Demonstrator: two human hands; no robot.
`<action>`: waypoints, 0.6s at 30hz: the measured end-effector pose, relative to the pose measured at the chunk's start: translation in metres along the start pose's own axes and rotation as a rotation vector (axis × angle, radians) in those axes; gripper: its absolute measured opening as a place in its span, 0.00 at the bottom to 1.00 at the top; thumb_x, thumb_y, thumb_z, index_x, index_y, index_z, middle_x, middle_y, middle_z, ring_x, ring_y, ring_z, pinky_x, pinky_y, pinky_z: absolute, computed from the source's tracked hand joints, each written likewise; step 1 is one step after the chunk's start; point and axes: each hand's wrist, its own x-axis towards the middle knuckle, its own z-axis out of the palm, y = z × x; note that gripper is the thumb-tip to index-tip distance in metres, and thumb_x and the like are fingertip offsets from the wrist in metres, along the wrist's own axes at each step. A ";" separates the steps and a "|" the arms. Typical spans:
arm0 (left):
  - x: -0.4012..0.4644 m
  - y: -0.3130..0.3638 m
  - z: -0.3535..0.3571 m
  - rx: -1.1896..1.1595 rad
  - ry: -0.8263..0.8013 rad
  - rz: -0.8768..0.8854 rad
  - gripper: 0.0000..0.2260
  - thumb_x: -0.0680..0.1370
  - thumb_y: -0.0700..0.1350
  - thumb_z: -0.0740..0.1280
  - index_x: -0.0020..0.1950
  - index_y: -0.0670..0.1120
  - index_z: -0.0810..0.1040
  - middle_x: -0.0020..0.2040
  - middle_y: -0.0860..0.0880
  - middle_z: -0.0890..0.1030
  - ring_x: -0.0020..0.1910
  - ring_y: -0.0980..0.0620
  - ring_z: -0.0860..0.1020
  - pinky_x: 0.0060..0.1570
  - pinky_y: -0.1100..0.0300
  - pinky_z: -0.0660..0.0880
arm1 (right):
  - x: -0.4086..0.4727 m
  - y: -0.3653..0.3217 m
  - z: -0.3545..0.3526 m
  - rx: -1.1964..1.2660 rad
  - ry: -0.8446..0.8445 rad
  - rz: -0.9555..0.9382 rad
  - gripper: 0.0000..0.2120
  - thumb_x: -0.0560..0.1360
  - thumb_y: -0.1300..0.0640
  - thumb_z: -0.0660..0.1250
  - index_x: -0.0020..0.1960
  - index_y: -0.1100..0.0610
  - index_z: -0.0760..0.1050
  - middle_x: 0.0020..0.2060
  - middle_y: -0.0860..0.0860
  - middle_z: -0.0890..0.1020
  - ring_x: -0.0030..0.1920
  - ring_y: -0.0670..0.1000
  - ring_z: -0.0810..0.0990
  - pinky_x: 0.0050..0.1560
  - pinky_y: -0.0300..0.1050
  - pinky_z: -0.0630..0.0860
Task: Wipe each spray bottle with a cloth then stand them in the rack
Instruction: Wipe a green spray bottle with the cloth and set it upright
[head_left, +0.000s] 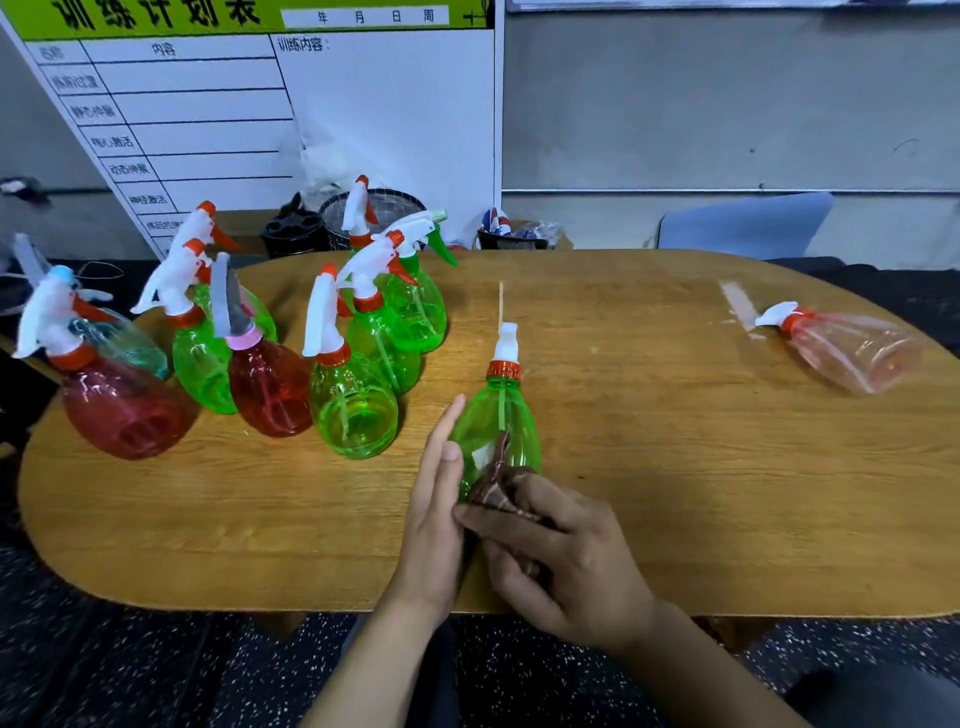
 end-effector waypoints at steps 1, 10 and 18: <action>-0.001 -0.001 0.000 0.016 0.006 0.007 0.20 0.85 0.58 0.59 0.78 0.64 0.72 0.78 0.47 0.75 0.77 0.44 0.74 0.78 0.36 0.66 | 0.002 0.000 -0.002 0.027 0.038 0.016 0.15 0.79 0.59 0.70 0.65 0.55 0.84 0.48 0.51 0.78 0.45 0.45 0.78 0.44 0.41 0.76; -0.004 -0.004 0.003 0.227 -0.032 0.077 0.21 0.85 0.61 0.57 0.78 0.61 0.71 0.74 0.72 0.73 0.76 0.70 0.66 0.67 0.76 0.65 | 0.038 0.018 -0.007 0.015 0.196 0.417 0.15 0.85 0.51 0.62 0.67 0.50 0.81 0.43 0.45 0.72 0.40 0.46 0.76 0.38 0.39 0.71; -0.001 0.003 -0.001 0.044 0.039 0.010 0.19 0.87 0.57 0.57 0.78 0.61 0.73 0.76 0.48 0.78 0.75 0.45 0.76 0.78 0.39 0.68 | 0.000 -0.003 0.006 0.021 0.021 0.046 0.15 0.81 0.56 0.68 0.67 0.54 0.83 0.51 0.53 0.78 0.47 0.50 0.80 0.43 0.46 0.79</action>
